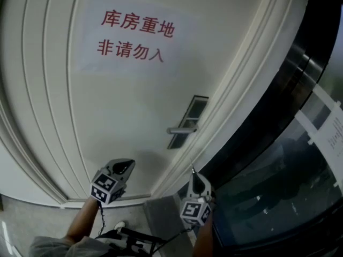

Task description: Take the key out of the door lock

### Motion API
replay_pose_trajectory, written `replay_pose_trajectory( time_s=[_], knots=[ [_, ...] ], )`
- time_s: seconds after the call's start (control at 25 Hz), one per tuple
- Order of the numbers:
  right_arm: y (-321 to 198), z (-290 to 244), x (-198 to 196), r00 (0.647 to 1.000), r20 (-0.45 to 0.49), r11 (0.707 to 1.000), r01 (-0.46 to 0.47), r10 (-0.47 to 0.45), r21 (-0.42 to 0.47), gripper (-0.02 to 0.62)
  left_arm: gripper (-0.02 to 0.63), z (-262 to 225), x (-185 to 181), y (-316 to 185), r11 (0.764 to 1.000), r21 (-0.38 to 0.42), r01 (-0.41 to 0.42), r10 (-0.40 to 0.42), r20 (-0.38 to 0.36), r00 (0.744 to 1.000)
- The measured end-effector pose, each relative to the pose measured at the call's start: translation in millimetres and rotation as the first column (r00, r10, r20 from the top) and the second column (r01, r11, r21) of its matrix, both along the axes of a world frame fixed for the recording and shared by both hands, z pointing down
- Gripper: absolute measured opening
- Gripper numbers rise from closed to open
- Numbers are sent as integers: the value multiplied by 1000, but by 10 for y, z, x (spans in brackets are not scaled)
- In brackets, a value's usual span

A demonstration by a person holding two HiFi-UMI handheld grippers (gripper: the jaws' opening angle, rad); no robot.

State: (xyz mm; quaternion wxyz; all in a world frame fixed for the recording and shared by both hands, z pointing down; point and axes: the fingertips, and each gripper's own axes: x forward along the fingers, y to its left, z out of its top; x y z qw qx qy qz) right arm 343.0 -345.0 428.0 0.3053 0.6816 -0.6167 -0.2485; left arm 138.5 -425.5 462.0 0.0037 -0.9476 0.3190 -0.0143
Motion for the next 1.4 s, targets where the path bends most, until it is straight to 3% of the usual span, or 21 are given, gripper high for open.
replay_pose_trajectory(
  time_s=[0.2,0.52,1.12,1.4],
  knots=[
    [216,206,-98,980,193,999,44,-44,5,20,6,54,-65,229,1000,-5,10,-10,5,1000],
    [479,306,-304,911,406,997,72,-77,28,20,6,134,-167,466,999,-13,38,-38,-2,999],
    [848,495,-256,802,593,998,46,-67,50,20,5,205,-87,751,999,-10,49,-49,-12,999],
    [902,606,-222,787,613,998,48,-66,44,20,5,225,-109,788,998,-1,58,-58,-2,998]
  ],
)
